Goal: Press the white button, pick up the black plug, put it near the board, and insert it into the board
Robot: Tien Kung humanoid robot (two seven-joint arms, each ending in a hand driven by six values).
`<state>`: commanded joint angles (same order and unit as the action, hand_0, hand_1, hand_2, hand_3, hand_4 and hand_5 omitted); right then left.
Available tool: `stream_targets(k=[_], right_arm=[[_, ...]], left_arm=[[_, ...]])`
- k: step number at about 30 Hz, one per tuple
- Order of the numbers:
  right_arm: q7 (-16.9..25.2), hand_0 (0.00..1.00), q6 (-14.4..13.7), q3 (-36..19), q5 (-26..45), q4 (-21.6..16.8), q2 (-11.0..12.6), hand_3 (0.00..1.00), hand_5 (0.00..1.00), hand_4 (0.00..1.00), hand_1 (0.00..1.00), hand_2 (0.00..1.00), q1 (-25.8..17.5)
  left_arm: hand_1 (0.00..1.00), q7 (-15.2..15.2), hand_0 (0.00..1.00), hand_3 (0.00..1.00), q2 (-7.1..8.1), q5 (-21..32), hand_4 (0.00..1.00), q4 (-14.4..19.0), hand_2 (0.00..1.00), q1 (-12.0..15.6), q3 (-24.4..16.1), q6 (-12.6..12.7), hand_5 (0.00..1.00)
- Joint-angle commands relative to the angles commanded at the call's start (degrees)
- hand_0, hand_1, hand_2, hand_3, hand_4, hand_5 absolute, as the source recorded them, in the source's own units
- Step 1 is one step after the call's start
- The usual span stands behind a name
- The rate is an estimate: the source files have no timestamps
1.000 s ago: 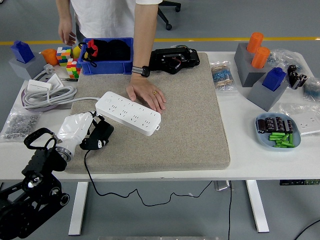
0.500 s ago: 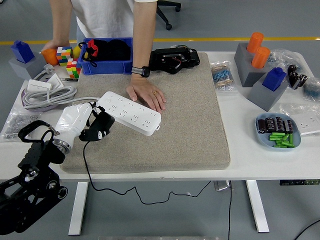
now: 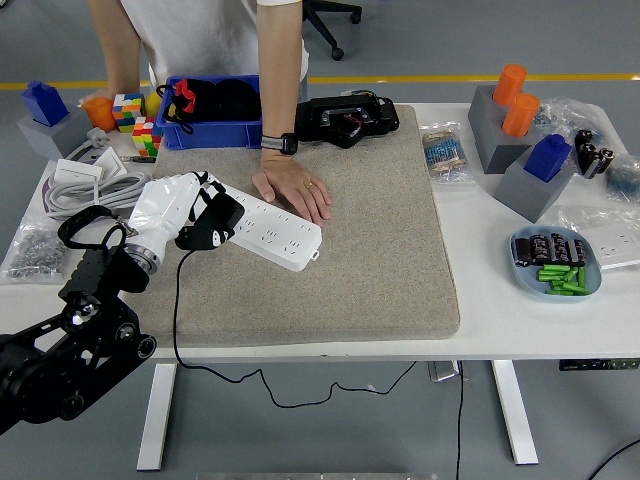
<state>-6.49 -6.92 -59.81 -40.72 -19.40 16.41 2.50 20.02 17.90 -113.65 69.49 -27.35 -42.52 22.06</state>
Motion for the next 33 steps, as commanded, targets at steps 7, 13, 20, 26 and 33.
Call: stream_targets(k=[7, 13, 20, 26, 33], right_arm=[[-0.05, 0.701, 0.01, 0.65, 0.18, 0.05, 0.09, 0.596, 0.345, 0.634, 0.621, 0.627, -0.05], [-0.05, 0.7, 0.01, 1.24, 0.36, 0.05, 0.17, 0.596, 0.345, 0.634, 0.621, 0.627, -0.07], [-0.06, 0.7, 0.0, 1.53, 0.44, 0.05, 0.27, 0.596, 0.344, 0.634, 0.621, 0.627, 0.02], [-0.08, 0.702, -0.01, 1.7, 0.52, 0.06, 0.36, 0.596, 0.344, 0.633, 0.621, 0.627, 0.02], [-0.08, 0.701, 0.01, 1.9, 0.57, 0.09, 0.35, 0.597, 0.344, 0.633, 0.621, 0.628, -0.12]], left_arm=[[0.322, -0.79, 0.235, 0.47, -2.06, 0.32, 0.587, -5.18, 0.32, -2.44, 0.81, 0.31, 0.002], [0.321, -1.33, 0.235, 0.469, -3.04, -0.76, 0.588, -8.48, 0.319, -3.63, 1.52, 0.51, 0.002], [0.323, -1.57, 0.234, 0.469, -3.52, -1.52, 0.589, -11.2, 0.319, -4.73, 1.93, 0.63, 0.002], [0.323, -1.62, 0.233, 0.47, -3.82, -1.18, 0.594, -12.69, 0.318, -5.06, 2.24, 0.58, 0.002], [0.323, -1.32, 0.233, 0.469, -3.79, -1.17, 0.592, -12.9, 0.317, -4.89, 2.4, 0.37, 0.002]])
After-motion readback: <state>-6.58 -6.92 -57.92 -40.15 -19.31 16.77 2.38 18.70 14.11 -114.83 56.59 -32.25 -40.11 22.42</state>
